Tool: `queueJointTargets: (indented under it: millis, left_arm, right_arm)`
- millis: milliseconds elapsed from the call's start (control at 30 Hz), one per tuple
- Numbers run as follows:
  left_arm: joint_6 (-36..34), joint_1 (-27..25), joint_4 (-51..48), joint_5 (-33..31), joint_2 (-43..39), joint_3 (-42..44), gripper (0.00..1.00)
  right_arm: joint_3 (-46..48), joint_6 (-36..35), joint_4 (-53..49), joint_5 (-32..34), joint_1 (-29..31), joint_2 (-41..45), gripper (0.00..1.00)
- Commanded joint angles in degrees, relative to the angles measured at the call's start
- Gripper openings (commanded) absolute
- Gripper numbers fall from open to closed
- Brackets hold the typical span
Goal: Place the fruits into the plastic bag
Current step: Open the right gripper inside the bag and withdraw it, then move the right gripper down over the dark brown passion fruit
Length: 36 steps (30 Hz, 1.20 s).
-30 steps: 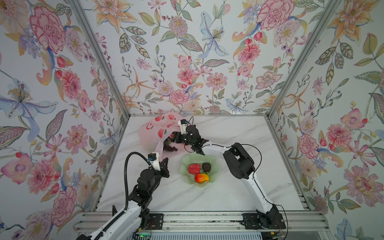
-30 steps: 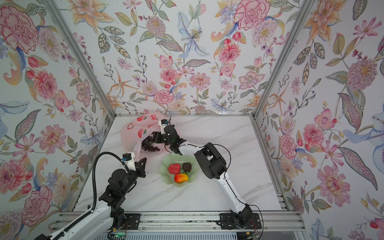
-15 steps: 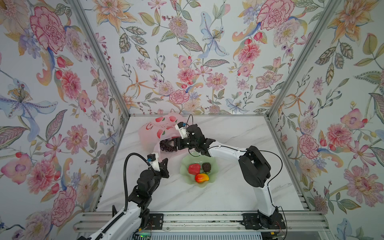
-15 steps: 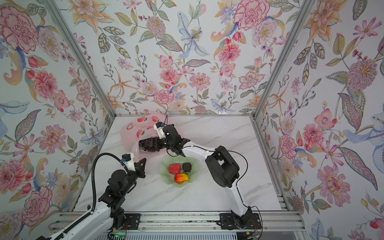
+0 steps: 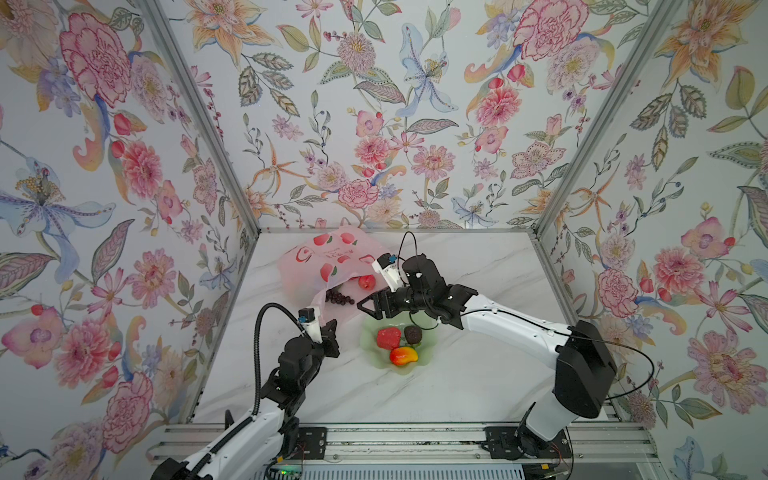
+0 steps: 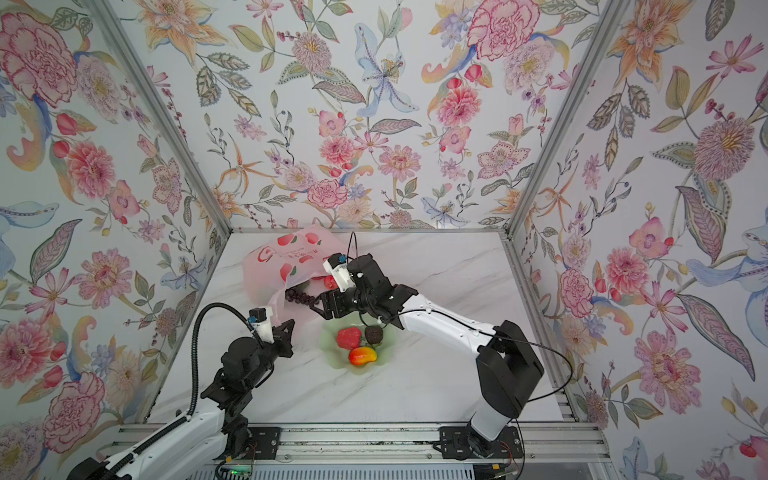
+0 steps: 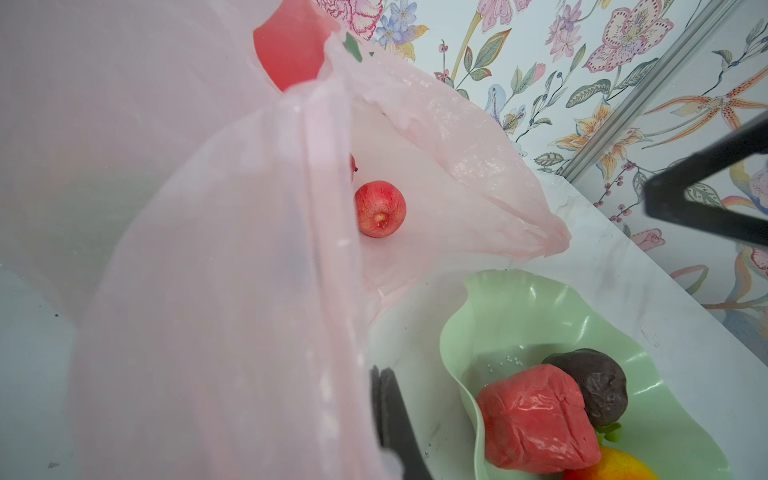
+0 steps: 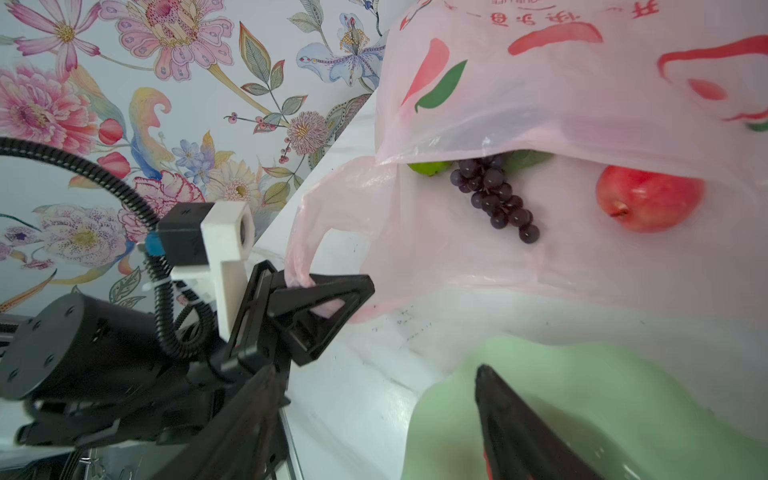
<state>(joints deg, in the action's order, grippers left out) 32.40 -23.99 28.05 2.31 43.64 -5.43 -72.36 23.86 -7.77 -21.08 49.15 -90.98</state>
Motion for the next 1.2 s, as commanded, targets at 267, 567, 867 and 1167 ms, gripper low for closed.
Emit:
queueJointTargets:
  millis: [267,567,867,1167]
  left_arm:
    - [0.2,0.6,-0.7,-3.6,-1.9,-1.9,0.0]
    - [0.5,0.6,0.2,-4.1,-1.9,-1.7,0.0]
    - [0.6,0.6,1.2,-4.4,0.7,-2.7,0.0]
    - [0.1,0.5,1.6,-3.2,4.5,-4.4,0.0]
  right_arm:
    - [5.5,-3.5,-23.6,9.9,-5.1,16.1,0.78]
    - [8.2,-5.2,-27.0,9.9,-5.9,11.3,0.69]
    - [5.2,-5.9,-30.1,16.1,-1.9,3.5,0.65]
    - [2.1,-8.5,-30.7,20.7,-1.4,-4.2,0.66]
